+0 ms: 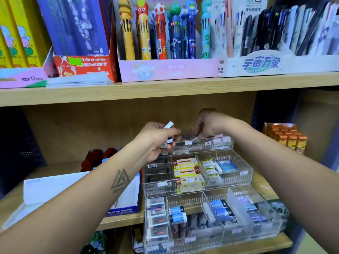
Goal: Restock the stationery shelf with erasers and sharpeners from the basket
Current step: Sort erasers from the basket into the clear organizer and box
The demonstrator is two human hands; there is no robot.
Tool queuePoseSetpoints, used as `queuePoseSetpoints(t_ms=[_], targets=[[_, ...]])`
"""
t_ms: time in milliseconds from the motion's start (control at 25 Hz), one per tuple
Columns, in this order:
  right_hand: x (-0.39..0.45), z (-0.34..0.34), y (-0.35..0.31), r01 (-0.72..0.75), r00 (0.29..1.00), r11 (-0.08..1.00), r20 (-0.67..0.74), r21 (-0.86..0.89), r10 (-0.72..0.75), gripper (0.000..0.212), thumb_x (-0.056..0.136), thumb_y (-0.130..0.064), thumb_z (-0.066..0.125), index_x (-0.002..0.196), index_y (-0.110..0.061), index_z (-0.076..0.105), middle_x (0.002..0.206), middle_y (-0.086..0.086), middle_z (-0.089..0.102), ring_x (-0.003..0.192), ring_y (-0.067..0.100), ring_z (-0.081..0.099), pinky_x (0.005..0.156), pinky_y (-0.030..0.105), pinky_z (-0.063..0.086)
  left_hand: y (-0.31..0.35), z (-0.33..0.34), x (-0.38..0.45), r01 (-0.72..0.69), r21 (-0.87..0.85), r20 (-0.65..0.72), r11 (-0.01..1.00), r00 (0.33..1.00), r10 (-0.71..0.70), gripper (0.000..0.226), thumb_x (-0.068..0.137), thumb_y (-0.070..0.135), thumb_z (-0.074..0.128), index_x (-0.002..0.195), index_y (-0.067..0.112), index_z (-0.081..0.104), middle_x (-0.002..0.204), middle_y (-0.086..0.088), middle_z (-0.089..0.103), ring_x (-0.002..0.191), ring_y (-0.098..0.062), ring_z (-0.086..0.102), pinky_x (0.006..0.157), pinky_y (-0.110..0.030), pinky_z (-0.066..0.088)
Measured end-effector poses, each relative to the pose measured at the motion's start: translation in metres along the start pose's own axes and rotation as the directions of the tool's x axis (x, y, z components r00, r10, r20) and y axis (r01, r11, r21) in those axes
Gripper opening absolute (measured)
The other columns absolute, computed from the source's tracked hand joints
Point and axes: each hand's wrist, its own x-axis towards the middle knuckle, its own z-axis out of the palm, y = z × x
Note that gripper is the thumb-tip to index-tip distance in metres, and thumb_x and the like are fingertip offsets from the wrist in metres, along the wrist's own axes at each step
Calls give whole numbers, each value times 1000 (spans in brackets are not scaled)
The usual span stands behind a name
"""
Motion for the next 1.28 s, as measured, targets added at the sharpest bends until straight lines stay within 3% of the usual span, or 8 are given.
queuePoseSetpoints(t_ms=[200,440,520,600,680,920,1080,1280], targets=[[8,7,-3,8,1000,1000,14,-21,-7,10,80,-8,80,87,-14,79,86,-2,73,76,11,65,65,21,51,-6,0,3,7,9,6,1000,1000,-7,17,88,-1,68,99,-1,56,69,-18,61,46,-18,47,35,-16,33],[1,14,-8,-45,997,999,56,4,45,34,88,6,51,105,-10,76,105,8,74,93,22,68,80,32,59,-9,-2,-4,45,43,85,998,995,-49,21,88,-4,65,107,-6,56,71,-21,62,44,-17,46,33,-16,32],[-13,13,-14,-41,998,984,-42,174,49,39,87,7,52,108,-16,76,104,3,74,90,18,68,75,27,56,-13,-3,-6,34,88,117,996,992,-44,23,90,-3,64,111,-9,58,72,-19,63,45,-16,47,33,-17,32],[-40,13,-21,25,999,752,-1,658,-32,43,86,14,57,117,-12,71,105,7,74,90,19,69,80,29,58,-15,-4,-11,12,163,151,987,988,-37,13,91,-2,63,102,-8,62,72,-18,63,46,-16,47,34,-17,32],[-64,16,-25,61,982,504,40,861,-187,41,85,12,65,121,-6,67,109,15,74,93,19,70,88,31,58,-17,-5,-16,-13,229,170,973,985,-27,2,90,-3,63,90,-5,63,68,-16,63,45,-16,48,34,-17,32],[-81,27,-24,186,982,518,-152,835,-108,26,79,4,78,104,3,71,92,25,72,77,18,66,72,21,55,-15,-6,-32,-34,279,222,960,975,-30,21,83,-9,69,100,-2,60,62,-10,61,45,-16,53,36,-18,38],[-87,27,-13,194,979,557,-195,807,-60,36,72,7,82,105,-3,71,92,23,72,77,16,68,72,24,57,-11,-18,-37,-4,104,243,995,970,-21,21,90,-2,66,110,-8,62,87,-23,69,52,-17,53,37,-18,38],[-89,26,-22,249,962,699,-253,671,-101,39,73,3,83,108,-5,70,90,6,71,74,11,66,70,27,59,-15,-17,-38,-20,51,220,998,975,9,22,93,-5,60,114,-9,63,89,-24,68,50,-15,53,36,-18,36]])
